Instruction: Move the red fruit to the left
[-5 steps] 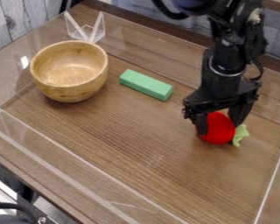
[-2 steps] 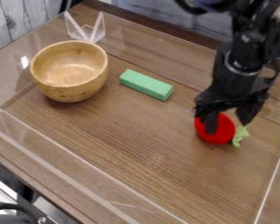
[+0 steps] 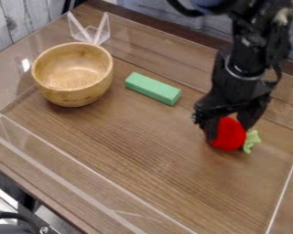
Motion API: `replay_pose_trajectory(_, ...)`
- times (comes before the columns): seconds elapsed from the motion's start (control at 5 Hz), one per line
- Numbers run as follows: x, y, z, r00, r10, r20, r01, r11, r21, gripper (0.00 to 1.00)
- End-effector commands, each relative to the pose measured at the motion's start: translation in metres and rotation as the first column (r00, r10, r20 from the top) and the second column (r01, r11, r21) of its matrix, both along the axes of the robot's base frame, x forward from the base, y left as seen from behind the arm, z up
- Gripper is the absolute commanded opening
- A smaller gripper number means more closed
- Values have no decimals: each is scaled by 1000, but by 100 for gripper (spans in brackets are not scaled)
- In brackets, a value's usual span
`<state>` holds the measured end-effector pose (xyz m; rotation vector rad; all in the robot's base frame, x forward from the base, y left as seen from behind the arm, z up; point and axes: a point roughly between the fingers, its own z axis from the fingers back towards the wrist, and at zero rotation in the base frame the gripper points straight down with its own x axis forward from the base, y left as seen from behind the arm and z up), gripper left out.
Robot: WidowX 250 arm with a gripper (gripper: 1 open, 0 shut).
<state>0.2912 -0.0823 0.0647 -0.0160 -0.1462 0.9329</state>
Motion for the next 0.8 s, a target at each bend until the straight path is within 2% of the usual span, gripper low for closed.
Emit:
replay_pose_trajectory(0.0,9,5,24,998,-24,54,25,1000,-17,100)
replay_pose_trajectory(0.4,11,-25,4,998,-45,44,46,999,-14,100)
replay_pose_trajectory(0.6,20,-20,7,997,-58,48,59,998,-20,100)
